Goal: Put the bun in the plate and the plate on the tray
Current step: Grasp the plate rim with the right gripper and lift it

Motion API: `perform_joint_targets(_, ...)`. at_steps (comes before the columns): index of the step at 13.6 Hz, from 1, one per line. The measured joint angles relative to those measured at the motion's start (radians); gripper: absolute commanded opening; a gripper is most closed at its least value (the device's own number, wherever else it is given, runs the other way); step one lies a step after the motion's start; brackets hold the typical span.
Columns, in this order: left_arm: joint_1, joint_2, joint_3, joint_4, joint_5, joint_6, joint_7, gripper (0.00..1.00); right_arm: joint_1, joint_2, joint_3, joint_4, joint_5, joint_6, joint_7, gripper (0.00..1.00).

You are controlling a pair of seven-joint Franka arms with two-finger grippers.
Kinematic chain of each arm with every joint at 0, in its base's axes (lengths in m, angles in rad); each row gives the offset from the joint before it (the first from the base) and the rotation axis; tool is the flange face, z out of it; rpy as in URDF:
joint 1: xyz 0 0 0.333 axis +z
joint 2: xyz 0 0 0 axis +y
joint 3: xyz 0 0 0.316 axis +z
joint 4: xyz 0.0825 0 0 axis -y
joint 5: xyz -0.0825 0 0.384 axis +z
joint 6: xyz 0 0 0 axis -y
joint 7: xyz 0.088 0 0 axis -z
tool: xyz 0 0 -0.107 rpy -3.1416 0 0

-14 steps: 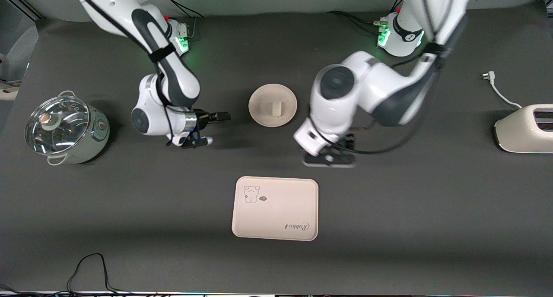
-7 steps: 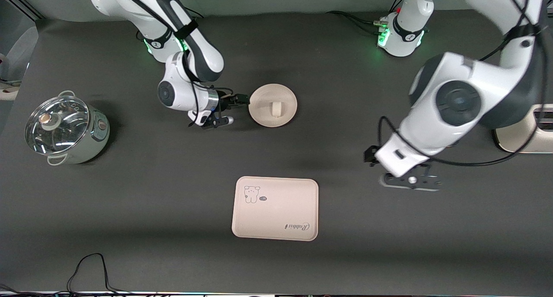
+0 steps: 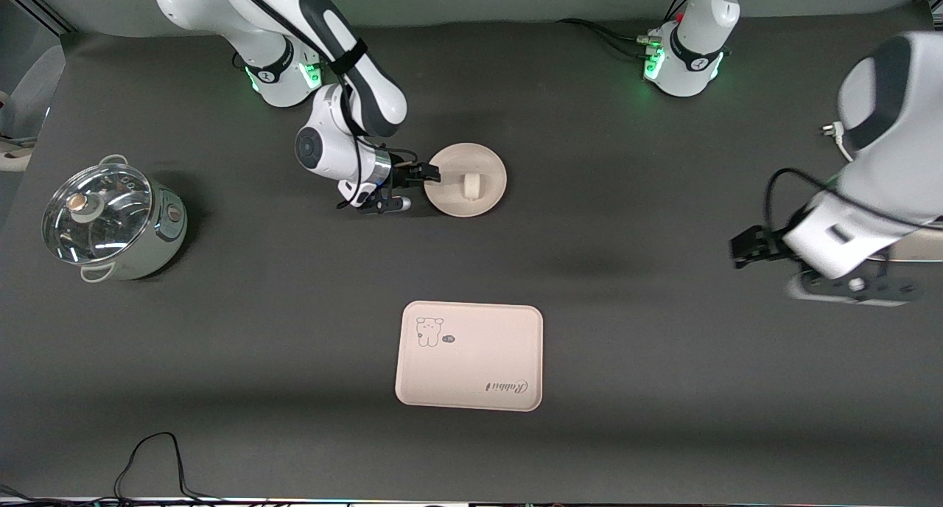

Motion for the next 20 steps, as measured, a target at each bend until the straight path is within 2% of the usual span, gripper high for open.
perform_joint_targets(4, -0.001, -0.143, 0.028, -0.122, -0.001, -0.017, 0.030, 1.00, 0.016, 0.016, 0.000, 0.009, 0.007, 0.035, 0.000, 0.72)
perform_joint_targets(6, -0.002, -0.166, 0.030, -0.138, -0.001, -0.069, 0.076, 1.00, 0.037, 0.029, 0.000, 0.018, 0.032, 0.053, 0.000, 0.56)
perform_joint_targets(7, -0.002, -0.165, 0.033, -0.129, -0.001, -0.088, 0.091, 1.00, 0.049, 0.036, 0.000, 0.023, 0.044, 0.057, 0.000, 0.47)
perform_joint_targets(10, 0.000, -0.150, 0.040, -0.114, -0.001, -0.093, 0.102, 1.00, 0.064, 0.048, 0.000, 0.035, 0.056, 0.068, 0.001, 0.06)
perform_joint_targets(11, 0.006, -0.144, 0.043, -0.113, -0.005, -0.083, 0.103, 1.00, 0.064, 0.049, -0.001, 0.036, 0.057, 0.068, 0.001, 0.00)
perform_joint_targets(20, 0.027, -0.123, 0.045, -0.103, -0.027, -0.030, 0.052, 1.00, 0.062, 0.049, -0.009, 0.049, 0.063, 0.068, 0.025, 0.00)
